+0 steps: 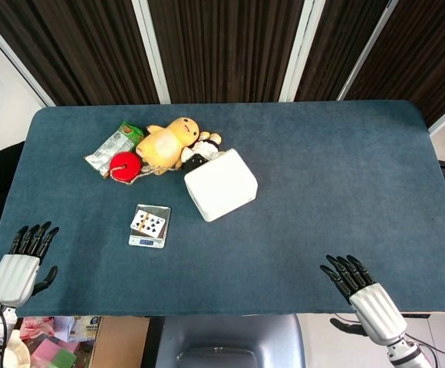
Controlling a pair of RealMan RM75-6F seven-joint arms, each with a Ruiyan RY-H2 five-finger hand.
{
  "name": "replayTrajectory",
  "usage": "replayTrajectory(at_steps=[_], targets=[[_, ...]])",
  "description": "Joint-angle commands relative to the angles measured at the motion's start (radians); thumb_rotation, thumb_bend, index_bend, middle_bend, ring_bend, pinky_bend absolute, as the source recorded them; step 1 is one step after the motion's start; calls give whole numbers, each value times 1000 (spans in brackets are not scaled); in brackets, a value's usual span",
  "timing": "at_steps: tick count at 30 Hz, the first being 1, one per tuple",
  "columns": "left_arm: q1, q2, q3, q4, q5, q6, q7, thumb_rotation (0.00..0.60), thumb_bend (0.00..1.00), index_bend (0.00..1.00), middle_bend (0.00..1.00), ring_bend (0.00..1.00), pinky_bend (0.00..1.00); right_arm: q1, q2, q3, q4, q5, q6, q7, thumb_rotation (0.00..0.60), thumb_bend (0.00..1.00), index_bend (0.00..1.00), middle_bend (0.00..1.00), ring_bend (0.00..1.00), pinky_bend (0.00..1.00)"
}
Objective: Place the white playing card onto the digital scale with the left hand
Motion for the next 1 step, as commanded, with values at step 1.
replayTrajectory(at_steps=[1], targets=[[16, 0, -10, 8, 48, 34, -54, 600, 372, 18, 0, 0, 0, 0, -3, 2, 2, 3, -5, -7, 600, 110, 0, 0, 0, 0]])
